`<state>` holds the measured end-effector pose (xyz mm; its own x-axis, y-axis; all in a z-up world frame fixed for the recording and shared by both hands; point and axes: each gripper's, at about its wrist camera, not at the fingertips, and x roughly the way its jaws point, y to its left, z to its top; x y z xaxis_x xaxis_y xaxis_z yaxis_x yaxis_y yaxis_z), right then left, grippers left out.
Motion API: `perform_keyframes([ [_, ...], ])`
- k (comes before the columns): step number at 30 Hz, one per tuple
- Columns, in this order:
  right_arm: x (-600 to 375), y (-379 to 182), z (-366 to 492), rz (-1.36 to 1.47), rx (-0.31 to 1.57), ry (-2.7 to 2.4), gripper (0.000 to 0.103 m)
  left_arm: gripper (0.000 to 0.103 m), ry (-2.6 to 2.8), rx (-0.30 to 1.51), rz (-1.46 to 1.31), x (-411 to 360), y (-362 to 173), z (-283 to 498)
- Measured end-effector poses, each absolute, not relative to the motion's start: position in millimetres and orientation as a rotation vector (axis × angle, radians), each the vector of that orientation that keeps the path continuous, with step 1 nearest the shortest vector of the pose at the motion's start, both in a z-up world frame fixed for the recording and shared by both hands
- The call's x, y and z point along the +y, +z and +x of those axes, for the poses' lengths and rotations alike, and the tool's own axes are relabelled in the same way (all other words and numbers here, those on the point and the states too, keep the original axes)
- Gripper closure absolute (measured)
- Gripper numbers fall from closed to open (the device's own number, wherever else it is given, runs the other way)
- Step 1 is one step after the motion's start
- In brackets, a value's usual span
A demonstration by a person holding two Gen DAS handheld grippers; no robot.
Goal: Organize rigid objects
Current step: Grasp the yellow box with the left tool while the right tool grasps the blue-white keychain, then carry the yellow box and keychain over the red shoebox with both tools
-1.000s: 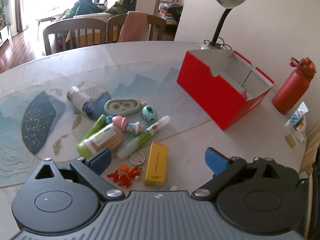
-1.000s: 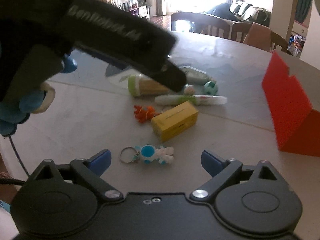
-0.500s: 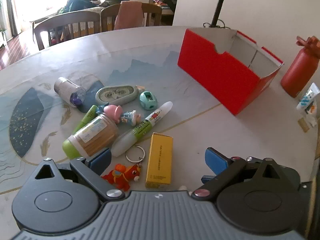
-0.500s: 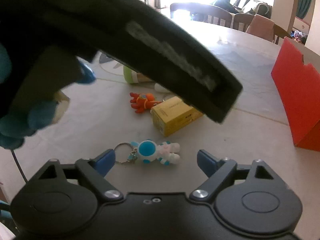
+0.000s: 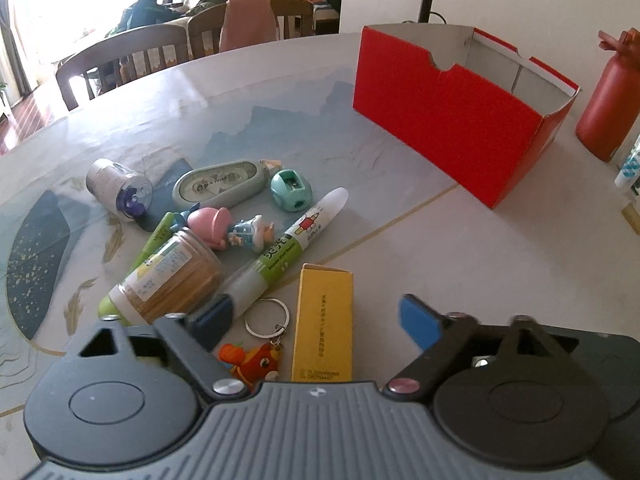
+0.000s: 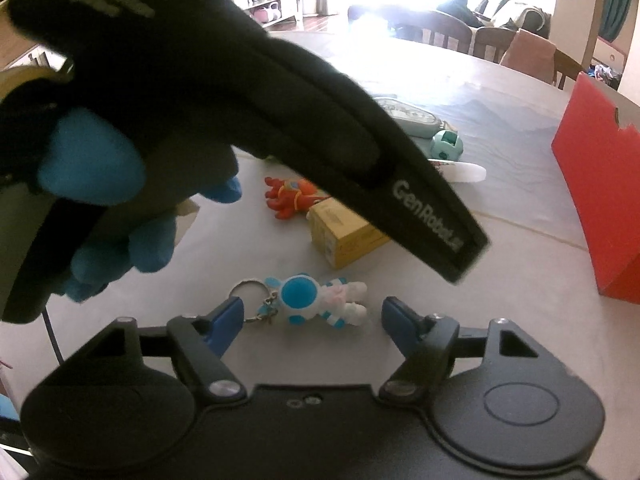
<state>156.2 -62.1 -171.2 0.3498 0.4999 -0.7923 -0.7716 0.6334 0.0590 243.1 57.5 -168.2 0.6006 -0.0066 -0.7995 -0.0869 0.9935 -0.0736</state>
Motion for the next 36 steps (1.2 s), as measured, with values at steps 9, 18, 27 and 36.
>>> perform_keyframes([
  [9,-72.5,-171.0,144.4,-0.353,0.873,0.821,0.041,0.052,0.038,0.956,-0.066,48.8,-175.0,247.9],
  [18,-82.0,-164.9,129.4,-0.345,0.867,0.798,0.047,0.073,0.042,0.971,-0.069,45.7,-178.6,248.3],
  [27,-106.7,-149.8,121.4,-0.305,0.876,0.726,0.047,0.074,0.032,0.974,-0.086,45.7,-175.5,245.3],
  [36,-148.5,-125.4,130.0,-0.244,0.862,0.661,0.047,0.074,0.045,0.963,-0.164,47.8,-161.5,241.1],
])
